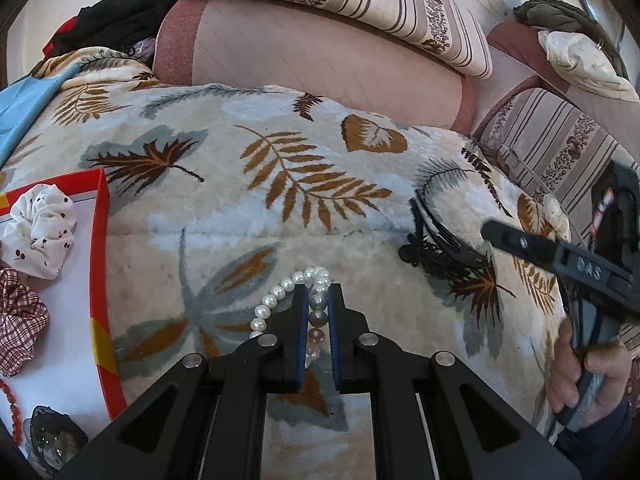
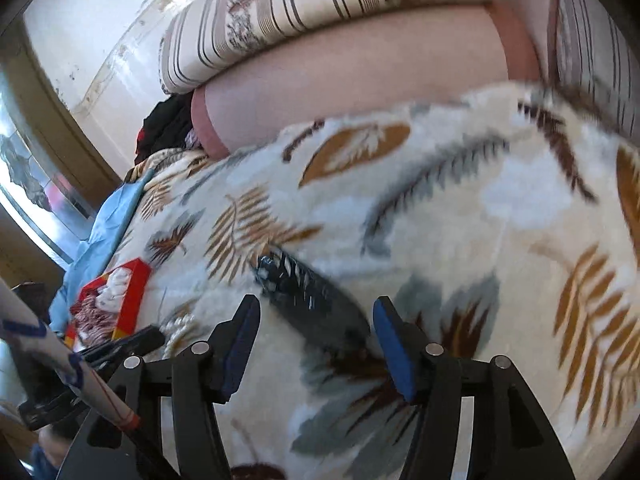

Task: Organize jewelry
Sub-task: 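Close the right gripper on the black claw clip, then hold the pearl bracelet and black claw clip raised above the bedspread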

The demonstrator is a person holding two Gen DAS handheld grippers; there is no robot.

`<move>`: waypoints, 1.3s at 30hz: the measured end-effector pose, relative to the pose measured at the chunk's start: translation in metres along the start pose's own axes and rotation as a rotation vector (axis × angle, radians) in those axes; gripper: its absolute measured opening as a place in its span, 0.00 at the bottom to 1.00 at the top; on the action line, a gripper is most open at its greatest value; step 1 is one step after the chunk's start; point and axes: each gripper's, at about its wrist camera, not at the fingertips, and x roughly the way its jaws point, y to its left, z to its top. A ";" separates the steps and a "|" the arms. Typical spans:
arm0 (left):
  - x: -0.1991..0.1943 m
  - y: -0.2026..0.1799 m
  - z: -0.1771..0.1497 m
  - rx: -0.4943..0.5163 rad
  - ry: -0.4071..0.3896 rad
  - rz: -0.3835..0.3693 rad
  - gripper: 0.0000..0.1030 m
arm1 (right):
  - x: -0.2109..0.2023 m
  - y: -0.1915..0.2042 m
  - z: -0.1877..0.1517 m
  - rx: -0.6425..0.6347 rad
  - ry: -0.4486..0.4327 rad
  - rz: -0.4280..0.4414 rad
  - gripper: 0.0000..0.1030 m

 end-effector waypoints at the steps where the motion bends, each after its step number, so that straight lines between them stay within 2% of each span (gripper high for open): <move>1: 0.000 0.000 0.000 -0.001 -0.001 -0.001 0.09 | 0.003 0.000 0.004 -0.007 -0.006 0.013 0.64; 3: 0.000 0.001 0.000 -0.004 0.000 -0.003 0.09 | 0.008 -0.001 0.008 -0.029 -0.007 0.026 0.67; 8: 0.001 0.000 -0.002 -0.002 0.008 -0.003 0.09 | 0.040 0.000 0.001 -0.043 0.087 0.068 0.69; 10: 0.001 0.000 -0.002 -0.002 0.007 -0.004 0.09 | 0.043 0.008 -0.003 -0.103 0.099 0.010 0.70; 12: 0.001 0.001 -0.003 -0.003 0.006 -0.003 0.09 | 0.043 0.014 -0.005 -0.132 0.096 0.001 0.70; 13: 0.001 0.001 -0.003 -0.005 0.008 -0.003 0.09 | 0.044 0.018 -0.006 -0.158 0.097 -0.030 0.68; 15: 0.003 0.000 -0.003 -0.005 0.011 -0.004 0.09 | 0.048 0.017 -0.007 -0.171 0.093 -0.090 0.59; 17: 0.004 0.000 -0.003 -0.001 0.014 -0.002 0.09 | 0.051 0.010 -0.006 -0.148 0.091 -0.103 0.53; 21: 0.005 -0.001 -0.004 0.001 0.018 -0.005 0.09 | 0.054 -0.002 -0.005 -0.095 0.095 -0.078 0.57; 26: 0.006 -0.004 -0.006 0.012 0.025 -0.005 0.09 | 0.060 0.013 -0.009 -0.170 0.088 -0.139 0.59; 30: 0.007 -0.004 -0.006 0.014 0.025 -0.003 0.09 | 0.063 0.024 -0.012 -0.241 0.094 -0.184 0.55; 33: 0.006 -0.004 -0.006 0.016 0.018 -0.005 0.09 | 0.059 0.025 -0.010 -0.244 0.089 -0.182 0.51; 35: 0.005 -0.004 -0.005 0.017 0.014 -0.006 0.09 | 0.056 0.022 -0.008 -0.208 0.102 -0.148 0.48; 39: 0.003 -0.003 -0.004 0.013 0.009 -0.009 0.09 | 0.053 0.019 -0.008 -0.157 0.116 -0.118 0.48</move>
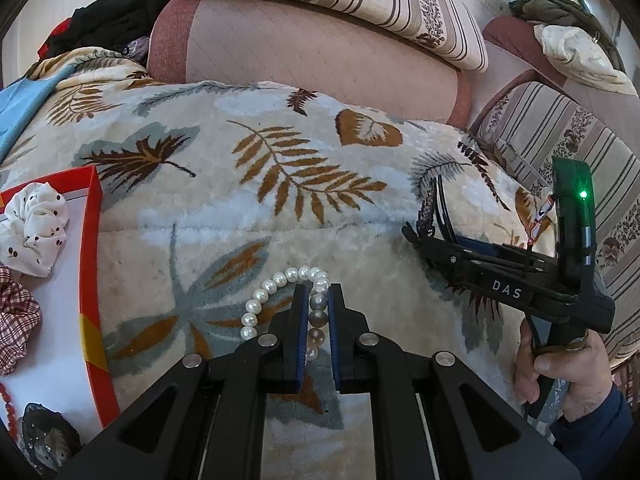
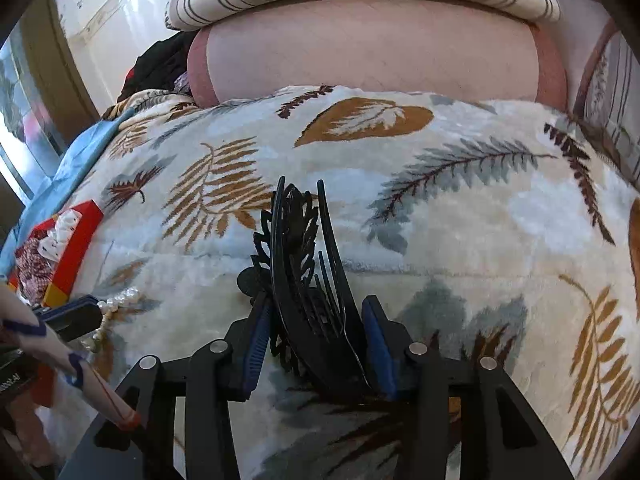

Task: Organize jewelry
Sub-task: 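Hold the pearl bracelet and black claw clip raised above the bedspread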

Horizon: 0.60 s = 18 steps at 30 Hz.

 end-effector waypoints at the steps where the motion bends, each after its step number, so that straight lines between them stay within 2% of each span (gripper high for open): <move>1: -0.001 0.000 0.000 0.000 -0.002 -0.001 0.09 | 0.000 -0.002 0.000 0.019 0.000 0.015 0.48; 5: -0.004 0.000 0.002 -0.001 -0.014 -0.008 0.09 | -0.011 -0.016 0.002 0.134 -0.029 0.124 0.48; 9: -0.006 0.000 0.003 0.002 -0.028 -0.012 0.09 | -0.031 -0.017 0.002 0.194 -0.079 0.204 0.48; 18: -0.017 -0.006 0.005 0.024 -0.094 -0.002 0.09 | -0.054 0.000 0.000 0.169 -0.136 0.232 0.48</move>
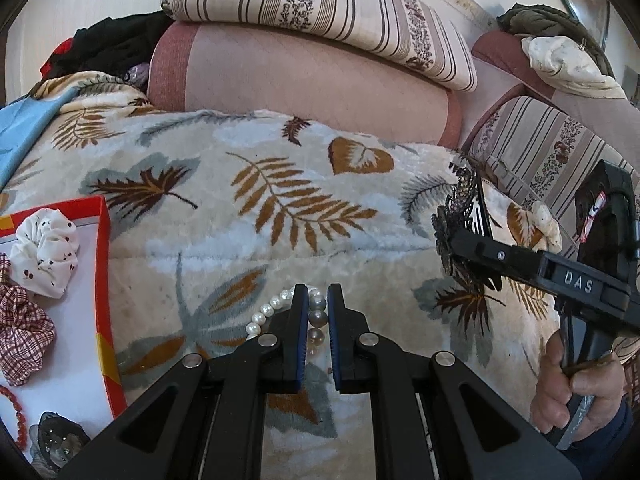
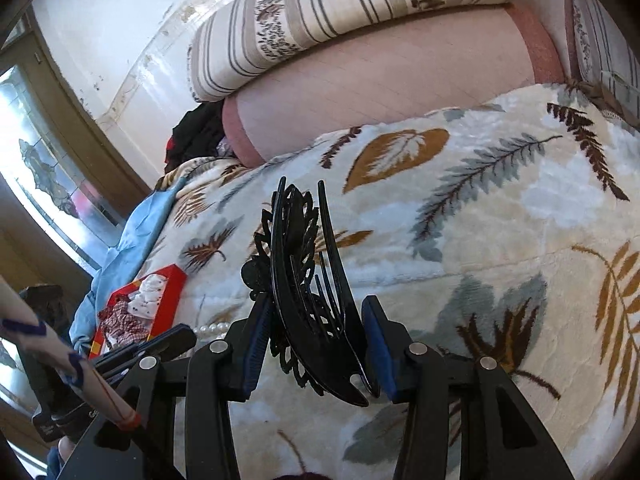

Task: Organize jewelry
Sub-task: 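Hold the pearl bracelet and black claw clip raised above the bedspread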

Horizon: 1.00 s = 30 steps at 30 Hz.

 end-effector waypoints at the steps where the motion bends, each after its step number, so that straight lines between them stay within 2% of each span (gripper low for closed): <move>1: -0.001 0.000 0.000 0.000 -0.005 0.003 0.09 | -0.001 0.003 -0.001 -0.009 -0.003 -0.003 0.48; 8: -0.021 0.003 0.008 -0.016 -0.084 -0.027 0.09 | -0.005 0.008 -0.003 -0.020 -0.013 0.009 0.48; 13: -0.029 0.012 0.013 -0.052 -0.105 -0.040 0.09 | -0.007 0.008 -0.003 -0.020 -0.018 0.012 0.48; 22: -0.030 0.014 0.014 -0.052 -0.111 -0.021 0.09 | -0.008 0.012 -0.003 -0.028 -0.021 0.026 0.48; 30: -0.028 0.002 0.012 0.009 -0.118 0.030 0.09 | -0.009 0.020 -0.006 -0.047 -0.019 0.042 0.48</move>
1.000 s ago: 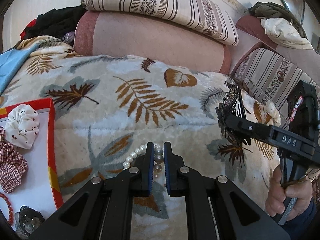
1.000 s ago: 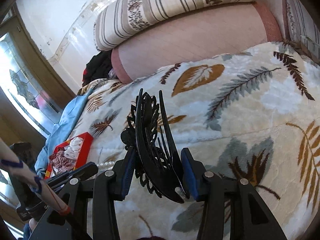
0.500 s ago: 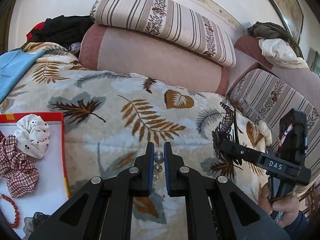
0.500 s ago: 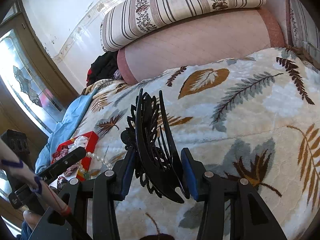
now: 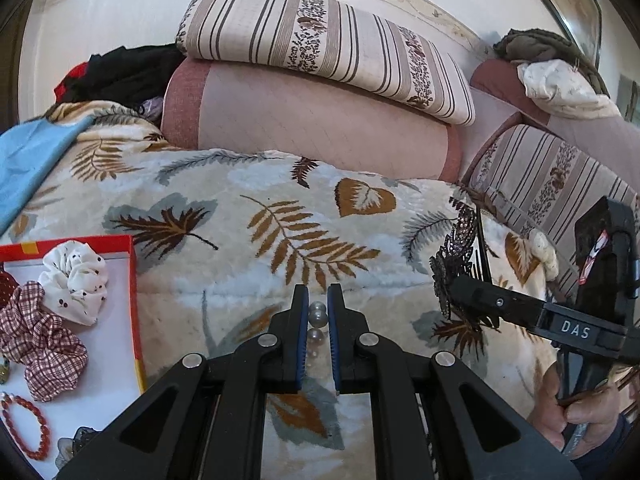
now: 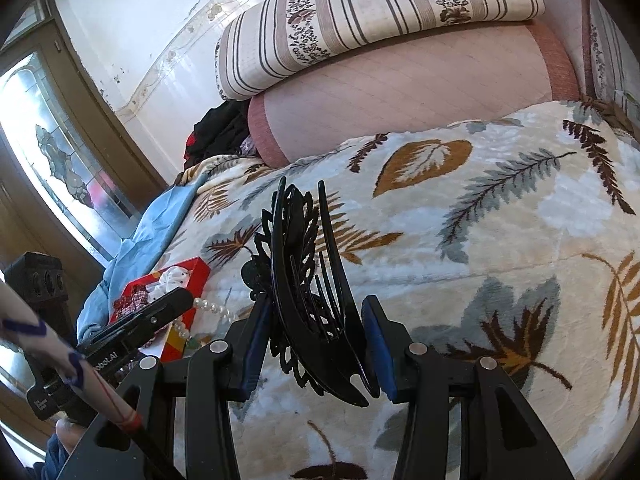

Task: Organize jewelry
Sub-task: 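Hold the pearl bracelet and black claw clip raised above the bedspread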

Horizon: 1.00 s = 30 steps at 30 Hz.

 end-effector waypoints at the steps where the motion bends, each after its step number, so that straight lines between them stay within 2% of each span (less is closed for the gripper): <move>1: 0.000 -0.001 -0.001 0.008 -0.001 0.007 0.09 | 0.000 0.001 0.000 -0.003 0.001 0.001 0.48; 15: -0.007 -0.019 -0.002 0.116 -0.039 0.067 0.09 | 0.001 0.012 -0.006 -0.024 0.004 0.017 0.48; 30: -0.045 -0.022 0.006 0.139 -0.130 0.073 0.09 | -0.011 0.043 -0.026 -0.023 -0.012 0.023 0.48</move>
